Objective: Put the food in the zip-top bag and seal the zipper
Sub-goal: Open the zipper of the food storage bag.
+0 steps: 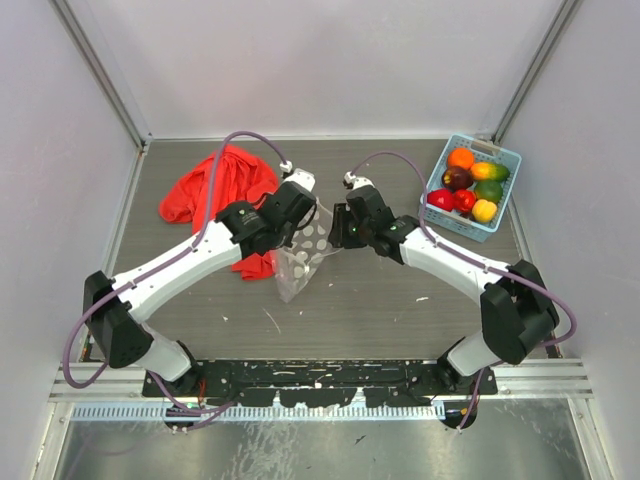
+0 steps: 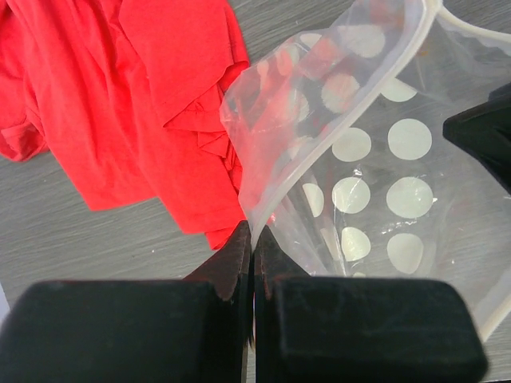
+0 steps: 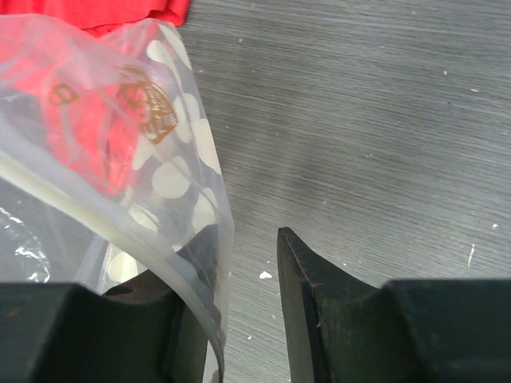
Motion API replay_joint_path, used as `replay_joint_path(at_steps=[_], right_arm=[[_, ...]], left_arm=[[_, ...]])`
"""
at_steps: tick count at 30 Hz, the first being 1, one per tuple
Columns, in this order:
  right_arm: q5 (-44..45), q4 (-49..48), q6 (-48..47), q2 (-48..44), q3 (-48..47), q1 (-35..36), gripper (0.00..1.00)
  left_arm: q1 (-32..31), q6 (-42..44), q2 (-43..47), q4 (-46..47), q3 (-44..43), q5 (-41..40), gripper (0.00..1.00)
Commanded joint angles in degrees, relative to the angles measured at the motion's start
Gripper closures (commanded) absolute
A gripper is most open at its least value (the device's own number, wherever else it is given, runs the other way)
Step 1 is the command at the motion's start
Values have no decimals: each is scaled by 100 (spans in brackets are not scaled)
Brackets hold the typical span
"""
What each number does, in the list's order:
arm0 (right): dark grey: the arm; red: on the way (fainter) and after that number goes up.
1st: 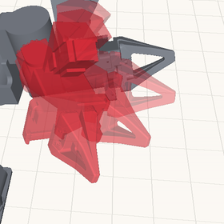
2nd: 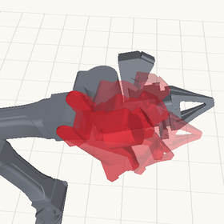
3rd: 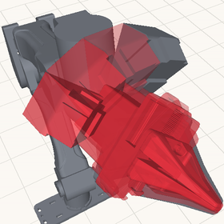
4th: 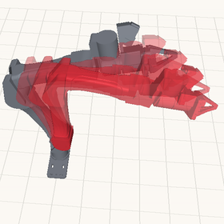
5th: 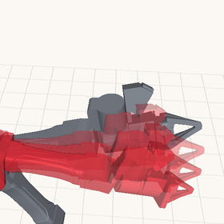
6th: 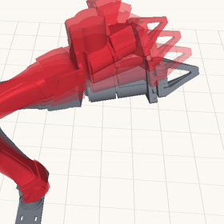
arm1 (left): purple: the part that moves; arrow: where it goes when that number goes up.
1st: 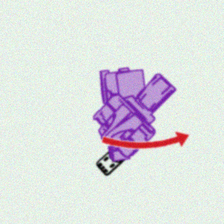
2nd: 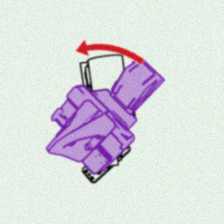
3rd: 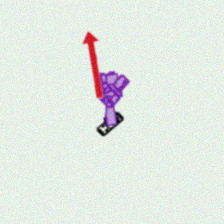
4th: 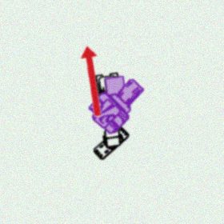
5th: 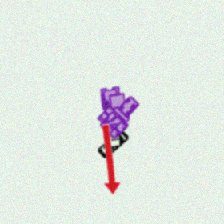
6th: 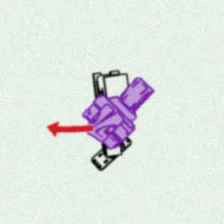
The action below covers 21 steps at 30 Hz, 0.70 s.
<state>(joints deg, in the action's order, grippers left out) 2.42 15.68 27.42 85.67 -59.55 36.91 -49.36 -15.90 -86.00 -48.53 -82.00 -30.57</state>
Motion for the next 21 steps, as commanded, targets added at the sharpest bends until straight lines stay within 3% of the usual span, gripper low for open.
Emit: replay_joint_path(at_steps=[1,21], right_arm=[[-450,-384,-102,-138,-340,-20,57],[-1087,-514,-284,-1129,-452,-111,18]], left_arm=[[43,-239,-5,163,-55,-107,100],[42,-343,-79,-84,-69,-49,100]])
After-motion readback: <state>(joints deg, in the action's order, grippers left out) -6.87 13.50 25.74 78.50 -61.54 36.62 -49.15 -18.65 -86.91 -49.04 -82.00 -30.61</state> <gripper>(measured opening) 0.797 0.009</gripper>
